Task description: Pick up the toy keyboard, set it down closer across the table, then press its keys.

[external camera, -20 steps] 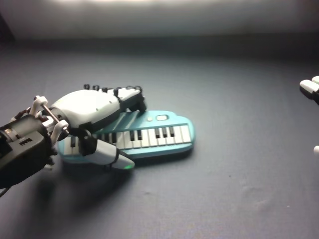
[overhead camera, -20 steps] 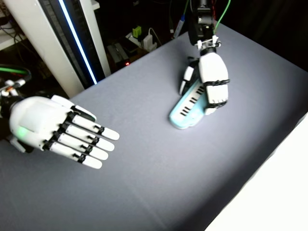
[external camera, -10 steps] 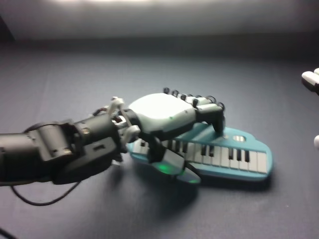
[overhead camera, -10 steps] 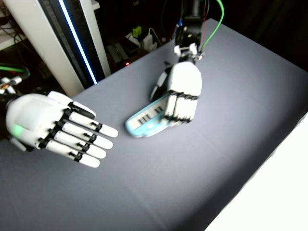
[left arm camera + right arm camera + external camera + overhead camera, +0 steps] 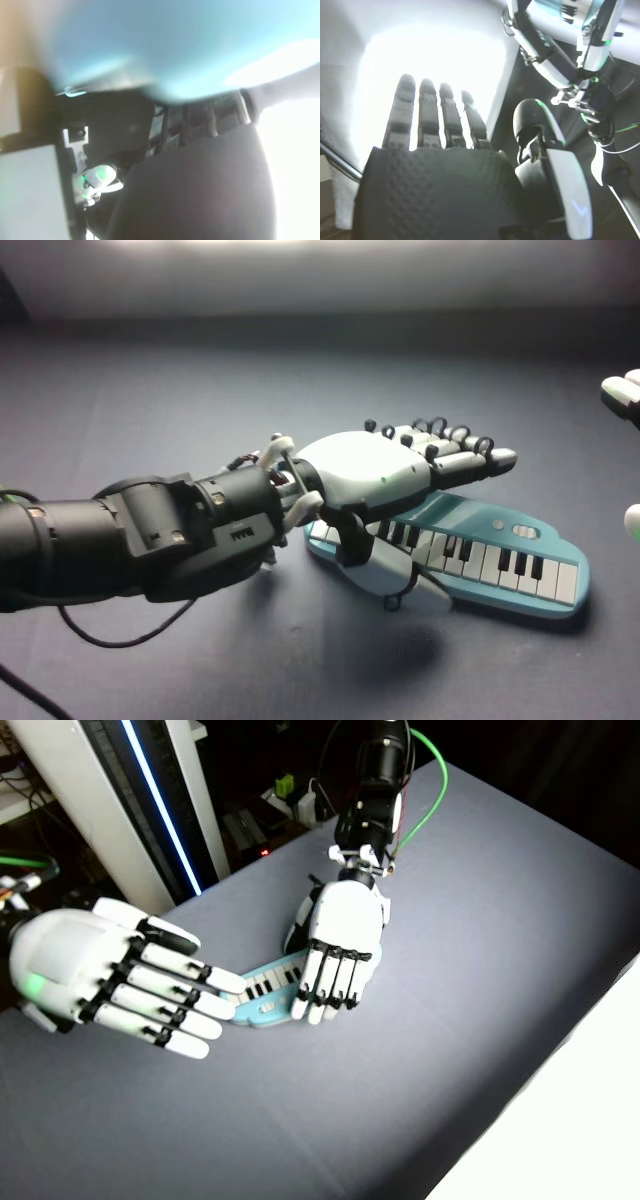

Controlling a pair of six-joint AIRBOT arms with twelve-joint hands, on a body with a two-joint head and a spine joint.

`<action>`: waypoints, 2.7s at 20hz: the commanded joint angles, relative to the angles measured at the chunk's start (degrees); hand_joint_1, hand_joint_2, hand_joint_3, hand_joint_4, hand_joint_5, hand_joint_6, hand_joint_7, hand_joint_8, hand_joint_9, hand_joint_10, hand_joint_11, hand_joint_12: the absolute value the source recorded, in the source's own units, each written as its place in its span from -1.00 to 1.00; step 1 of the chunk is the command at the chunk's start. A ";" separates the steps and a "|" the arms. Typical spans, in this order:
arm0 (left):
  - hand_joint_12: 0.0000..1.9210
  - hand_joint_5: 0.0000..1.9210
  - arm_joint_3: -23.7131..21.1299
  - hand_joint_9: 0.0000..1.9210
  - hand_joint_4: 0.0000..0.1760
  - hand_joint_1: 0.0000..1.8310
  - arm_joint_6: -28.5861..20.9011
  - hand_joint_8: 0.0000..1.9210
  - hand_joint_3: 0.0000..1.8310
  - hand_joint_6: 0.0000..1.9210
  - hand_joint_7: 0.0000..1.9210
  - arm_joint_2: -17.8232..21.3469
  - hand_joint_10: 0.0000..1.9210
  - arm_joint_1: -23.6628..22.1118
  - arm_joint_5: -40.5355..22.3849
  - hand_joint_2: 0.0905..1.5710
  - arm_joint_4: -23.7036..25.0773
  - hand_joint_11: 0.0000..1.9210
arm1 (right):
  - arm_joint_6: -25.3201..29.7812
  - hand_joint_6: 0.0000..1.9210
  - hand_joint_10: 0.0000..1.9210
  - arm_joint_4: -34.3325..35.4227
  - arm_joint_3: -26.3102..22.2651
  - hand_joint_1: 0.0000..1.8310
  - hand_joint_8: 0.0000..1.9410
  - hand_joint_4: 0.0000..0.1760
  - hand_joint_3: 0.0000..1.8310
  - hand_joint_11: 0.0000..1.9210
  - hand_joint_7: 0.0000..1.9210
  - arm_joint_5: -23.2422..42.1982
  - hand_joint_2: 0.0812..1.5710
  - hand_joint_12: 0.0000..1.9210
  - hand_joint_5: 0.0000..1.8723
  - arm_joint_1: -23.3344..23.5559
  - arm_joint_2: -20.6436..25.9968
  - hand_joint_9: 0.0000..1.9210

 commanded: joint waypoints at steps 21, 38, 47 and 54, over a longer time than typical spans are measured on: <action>-1.00 -0.93 -13.98 -1.00 -1.00 -0.10 11.52 -1.00 -0.99 -1.00 -1.00 24.32 -1.00 17.53 -40.84 0.76 -33.01 -1.00 | -8.74 -0.95 -1.00 -12.81 6.75 -1.00 -1.00 -1.00 -1.00 -1.00 -0.98 -28.42 0.76 -1.00 -0.46 14.30 -10.28 -1.00; -1.00 -0.93 -14.77 -1.00 -0.45 -0.16 11.81 -1.00 -1.00 -1.00 -1.00 24.89 -1.00 18.75 -42.82 0.75 -33.97 -1.00 | -8.78 -0.96 -1.00 -8.43 3.04 -1.00 -0.99 -1.00 -1.00 -1.00 -0.94 -22.69 0.77 -1.00 -0.42 8.81 -5.47 -1.00; -1.00 -0.93 -15.44 -1.00 -0.61 -0.15 11.83 -1.00 -1.00 -1.00 -1.00 25.40 -1.00 19.21 -44.30 0.75 -33.97 -1.00 | -6.53 -1.00 -1.00 -8.05 0.58 -1.00 -1.00 -0.84 -0.99 -1.00 -1.00 -11.02 0.83 -1.00 -1.00 8.82 -0.93 -1.00; -1.00 -1.00 -17.81 -1.00 0.02 -0.39 11.90 -1.00 -1.00 -1.00 -1.00 27.14 -1.00 21.61 -51.25 0.73 -34.98 -1.00 | -5.68 -1.00 -1.00 -4.86 -2.08 -0.98 -1.00 -0.21 -1.00 -1.00 -1.00 4.86 0.81 -1.00 -1.00 6.98 3.49 -1.00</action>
